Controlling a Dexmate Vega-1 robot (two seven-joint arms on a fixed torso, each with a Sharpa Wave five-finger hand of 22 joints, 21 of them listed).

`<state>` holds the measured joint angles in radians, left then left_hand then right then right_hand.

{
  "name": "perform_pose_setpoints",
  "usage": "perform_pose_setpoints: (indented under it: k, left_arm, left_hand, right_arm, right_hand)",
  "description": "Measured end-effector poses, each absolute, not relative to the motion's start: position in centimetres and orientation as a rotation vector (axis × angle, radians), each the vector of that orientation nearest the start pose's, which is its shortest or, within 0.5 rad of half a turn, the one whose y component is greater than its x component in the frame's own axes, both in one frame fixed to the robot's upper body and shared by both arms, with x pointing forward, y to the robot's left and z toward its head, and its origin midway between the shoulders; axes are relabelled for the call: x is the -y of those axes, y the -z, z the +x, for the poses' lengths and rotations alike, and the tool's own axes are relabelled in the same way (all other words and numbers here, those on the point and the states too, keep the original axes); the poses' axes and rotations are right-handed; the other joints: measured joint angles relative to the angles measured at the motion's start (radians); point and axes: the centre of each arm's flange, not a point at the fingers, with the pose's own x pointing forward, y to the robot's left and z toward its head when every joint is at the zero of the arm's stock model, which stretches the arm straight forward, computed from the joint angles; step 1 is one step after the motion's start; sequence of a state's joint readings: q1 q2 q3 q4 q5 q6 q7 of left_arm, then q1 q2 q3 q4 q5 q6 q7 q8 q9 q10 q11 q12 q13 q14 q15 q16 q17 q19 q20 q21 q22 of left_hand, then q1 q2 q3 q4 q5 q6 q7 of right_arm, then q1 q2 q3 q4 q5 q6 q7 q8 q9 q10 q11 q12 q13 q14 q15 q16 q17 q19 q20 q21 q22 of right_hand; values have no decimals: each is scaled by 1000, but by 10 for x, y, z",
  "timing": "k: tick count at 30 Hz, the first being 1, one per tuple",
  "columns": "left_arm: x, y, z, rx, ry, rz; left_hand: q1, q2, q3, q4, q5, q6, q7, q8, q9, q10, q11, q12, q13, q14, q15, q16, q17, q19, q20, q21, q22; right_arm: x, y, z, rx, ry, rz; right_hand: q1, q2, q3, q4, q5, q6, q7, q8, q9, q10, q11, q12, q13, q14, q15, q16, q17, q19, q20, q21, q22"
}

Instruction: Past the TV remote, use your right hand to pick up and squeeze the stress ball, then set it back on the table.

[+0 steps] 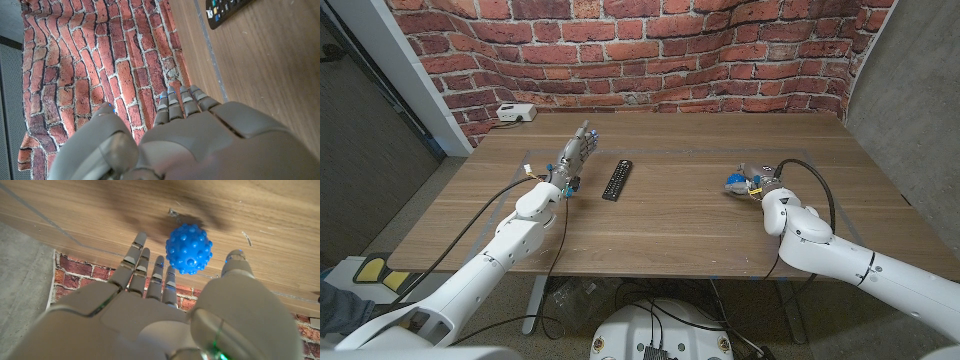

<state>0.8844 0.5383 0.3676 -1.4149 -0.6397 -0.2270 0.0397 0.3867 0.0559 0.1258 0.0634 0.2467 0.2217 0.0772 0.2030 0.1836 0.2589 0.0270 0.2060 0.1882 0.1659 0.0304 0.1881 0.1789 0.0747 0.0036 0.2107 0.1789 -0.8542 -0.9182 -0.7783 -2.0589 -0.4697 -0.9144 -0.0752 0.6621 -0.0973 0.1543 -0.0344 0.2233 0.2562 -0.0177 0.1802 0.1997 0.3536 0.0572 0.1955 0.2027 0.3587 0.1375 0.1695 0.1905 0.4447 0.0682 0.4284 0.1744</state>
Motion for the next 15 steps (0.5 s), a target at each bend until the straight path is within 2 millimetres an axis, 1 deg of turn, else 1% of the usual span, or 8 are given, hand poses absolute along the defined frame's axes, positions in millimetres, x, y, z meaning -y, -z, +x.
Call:
perform_pose_setpoints:
  k: [2,3,4,8,11,12,14,15]
  left_arm:
    - [-281,26,639,576,193,-32]
    - [-281,26,639,576,193,-32]
    - [-281,26,639,575,193,-32]
    - [-282,27,639,574,192,-34]
    - [-283,27,639,573,191,-36]
    - [-283,28,639,572,190,-36]
    - [-283,28,639,572,190,-37]
    - [-283,29,639,571,190,-37]
  left_hand:
    - [0,0,0,0,0,6,-6,0,0,0,0,0,0,0,0,0,0,0,0,0,0]
    - [0,0,0,0,0,6,-6,0,0,0,0,0,0,0,0,0,0,0,0,0,0]
    - [0,0,0,0,0,6,-6,0,0,0,0,0,0,0,0,0,0,0,0,0,0]
    - [-1,-1,0,0,0,6,-6,0,0,0,0,0,0,0,0,0,0,0,0,0,0]
    - [-3,-3,0,0,0,6,-6,0,0,0,0,0,0,0,0,0,0,0,0,0,0]
    - [-3,-3,0,0,0,6,-6,0,0,0,0,0,0,0,0,0,0,0,0,0,0]
    - [-3,-3,0,0,0,6,-6,0,0,0,0,0,0,0,0,0,0,0,0,0,0]
    - [-3,-3,-2,2,0,5,-6,0,0,0,0,0,0,0,0,0,0,0,0,0,0]
  right_arm:
    - [254,53,563,187,253,-1392]
    - [253,54,562,199,246,-1384]
    - [254,54,562,200,246,-1381]
    - [256,54,561,214,246,-1362]
    - [255,53,560,245,236,-1333]
    - [255,53,559,256,235,-1323]
    - [255,53,558,268,234,-1311]
    - [256,53,558,275,235,-1303]
  right_hand:
    - [-22,-1,-9,9,0,-22,4,0,0,-24,7,0,0,-30,6,0,0,-24,5,-19,0]
    - [-28,0,-12,12,5,-32,4,0,0,-30,12,0,0,-42,7,0,0,-36,3,-26,0]
    - [-36,-3,-16,16,8,-40,7,0,0,-40,12,0,0,-54,6,0,0,-45,2,-31,0]
    - [-78,-2,-33,33,8,-69,25,0,0,-62,22,0,0,-80,4,0,0,-73,-2,-48,0]
    - [-104,-6,-44,44,8,-78,31,0,0,-71,21,0,0,-87,7,0,0,-76,2,-57,0]
    - [-115,-6,-48,48,8,-80,34,0,0,-74,25,0,0,-91,8,0,0,-78,3,-57,0]
    - [-130,-7,-55,55,8,-84,37,0,0,-76,26,0,-1,-98,11,0,0,-82,0,-63,0]
    - [-147,-6,-61,61,8,-78,34,8,1,-80,30,0,-2,-100,9,3,0,-82,-1,-67,1]
